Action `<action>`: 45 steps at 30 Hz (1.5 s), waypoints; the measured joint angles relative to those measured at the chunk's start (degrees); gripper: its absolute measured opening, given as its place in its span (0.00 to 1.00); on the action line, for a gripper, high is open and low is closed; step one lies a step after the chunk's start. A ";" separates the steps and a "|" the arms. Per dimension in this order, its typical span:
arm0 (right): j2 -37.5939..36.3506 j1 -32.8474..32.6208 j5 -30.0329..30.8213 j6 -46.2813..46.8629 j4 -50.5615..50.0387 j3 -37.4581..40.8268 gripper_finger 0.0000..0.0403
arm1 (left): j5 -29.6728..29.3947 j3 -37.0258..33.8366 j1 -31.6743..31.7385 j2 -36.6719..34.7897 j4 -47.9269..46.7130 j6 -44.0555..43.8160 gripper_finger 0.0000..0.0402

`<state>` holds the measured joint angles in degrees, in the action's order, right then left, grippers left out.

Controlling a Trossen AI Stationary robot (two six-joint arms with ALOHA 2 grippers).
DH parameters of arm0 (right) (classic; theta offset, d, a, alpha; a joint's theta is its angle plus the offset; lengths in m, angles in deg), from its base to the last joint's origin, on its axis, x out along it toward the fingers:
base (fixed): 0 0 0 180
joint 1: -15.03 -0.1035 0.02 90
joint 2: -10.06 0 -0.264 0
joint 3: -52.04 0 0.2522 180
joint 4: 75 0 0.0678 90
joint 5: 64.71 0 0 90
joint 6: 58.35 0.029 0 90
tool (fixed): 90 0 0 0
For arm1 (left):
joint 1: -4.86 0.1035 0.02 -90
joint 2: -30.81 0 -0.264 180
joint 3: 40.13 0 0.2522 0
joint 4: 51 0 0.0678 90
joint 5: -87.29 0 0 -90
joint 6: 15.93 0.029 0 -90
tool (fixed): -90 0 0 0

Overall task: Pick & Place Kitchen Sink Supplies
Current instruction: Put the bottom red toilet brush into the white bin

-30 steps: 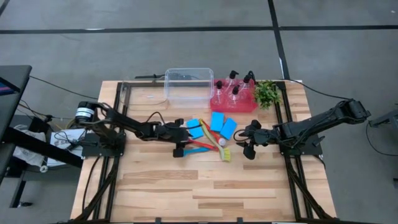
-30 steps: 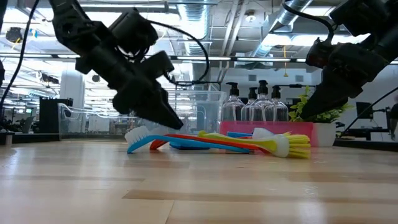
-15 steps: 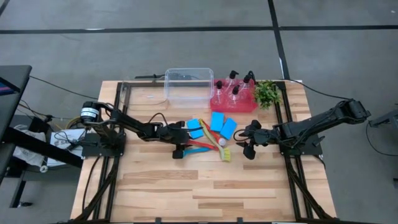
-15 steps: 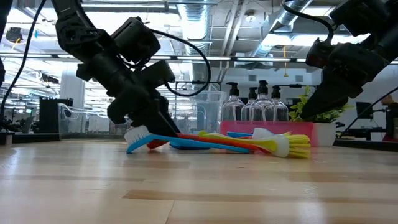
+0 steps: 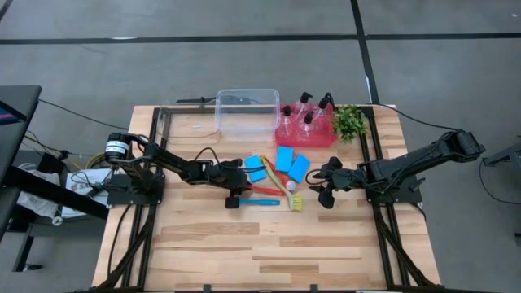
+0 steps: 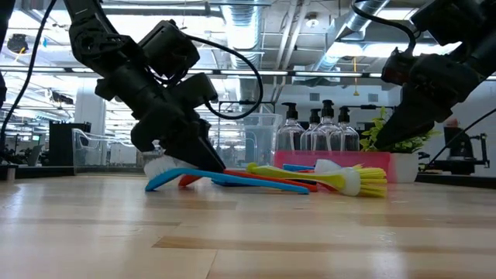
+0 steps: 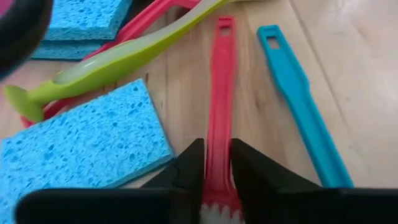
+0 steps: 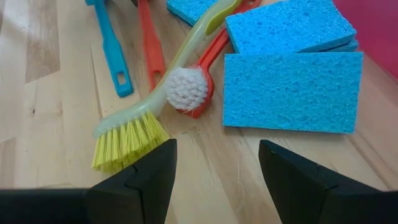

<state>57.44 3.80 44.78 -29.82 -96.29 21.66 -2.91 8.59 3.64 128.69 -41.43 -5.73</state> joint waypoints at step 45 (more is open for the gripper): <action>0.00 0.00 0.00 0.00 -0.66 0.00 0.55 | 3.67 -0.02 -0.04 -1.17 -0.45 -3.87 0.40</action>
<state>57.44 3.80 44.78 -29.82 -96.95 21.66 0.76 8.57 3.60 127.52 -41.87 -9.60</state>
